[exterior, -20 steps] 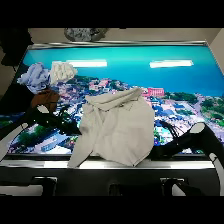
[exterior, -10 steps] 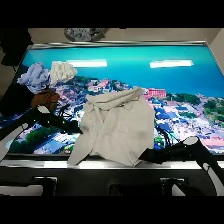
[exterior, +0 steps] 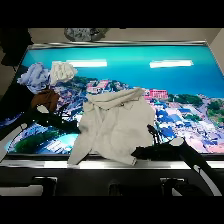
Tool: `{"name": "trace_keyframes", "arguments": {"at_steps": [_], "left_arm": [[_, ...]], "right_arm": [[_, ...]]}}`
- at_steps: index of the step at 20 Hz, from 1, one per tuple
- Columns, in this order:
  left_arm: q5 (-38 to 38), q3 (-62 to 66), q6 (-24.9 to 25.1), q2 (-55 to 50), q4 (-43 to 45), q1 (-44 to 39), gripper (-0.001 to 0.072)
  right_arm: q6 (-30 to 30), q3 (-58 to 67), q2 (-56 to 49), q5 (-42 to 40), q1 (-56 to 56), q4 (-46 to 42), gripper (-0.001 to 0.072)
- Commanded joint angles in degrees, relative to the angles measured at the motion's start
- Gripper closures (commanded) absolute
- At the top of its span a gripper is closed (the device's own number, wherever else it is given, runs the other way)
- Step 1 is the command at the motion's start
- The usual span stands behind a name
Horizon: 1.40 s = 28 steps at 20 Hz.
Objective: Fold the shirts.
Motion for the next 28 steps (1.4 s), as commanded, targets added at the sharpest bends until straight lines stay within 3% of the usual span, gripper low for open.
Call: {"name": "trace_keyframes", "arguments": {"at_steps": [1,3,6,8,10,12,14,20,24,25,28], "left_arm": [[-3.4,2.3,1.7,3.8,-1.9,0.2,0.0685],[-3.3,8.1,3.1,10.4,-2.0,0.5,0.0687],[3.8,24.8,2.1,24.2,-1.9,1.7,0.0687],[10.5,39.2,-2.0,32.0,-1.8,4.6,0.0687],[19.4,51.4,-6.8,37.7,0.0,8.5,0.0687],[23.9,59.1,-7.4,41.0,0.0,10.3,0.0687],[23.6,62.6,-8.1,42.7,0.0,10.3,0.0687],[22.8,62.6,-11.7,43.1,10.8,10.3,0.0686],[15.9,61.4,-11.6,36.9,12.5,10.3,0.0686],[13.2,59.9,-11.6,34.2,12.5,10.3,0.0686],[9.4,52.3,-10.9,24.7,12.5,10.0,0.0685]], "right_arm": [[-7.0,5.8,0.9,0.1,1.3,0.2,0.0666],[-7.0,16.4,3.1,4.1,1.3,-11.3,0.0666],[-2.7,43.0,8.1,7.9,1.3,-37.3,0.0666],[2.7,62.7,11.2,4.9,1.3,-55.0,0.0665],[7.2,79.0,13.5,-0.5,1.3,-65.7,0.0665],[7.6,89.7,14.5,-1.2,1.3,-66.7,0.0665],[7.7,94.9,14.5,4.6,1.3,-65.8,0.0665],[7.6,95.4,13.6,23.7,1.3,-66.4,0.0665],[7.6,95.1,4.6,45.4,1.3,-60.6,0.0664],[7.6,93.0,1.2,47.4,1.3,-57.5,0.0664],[6.9,79.9,-8.1,40.3,1.3,-48.6,0.0664]]}}
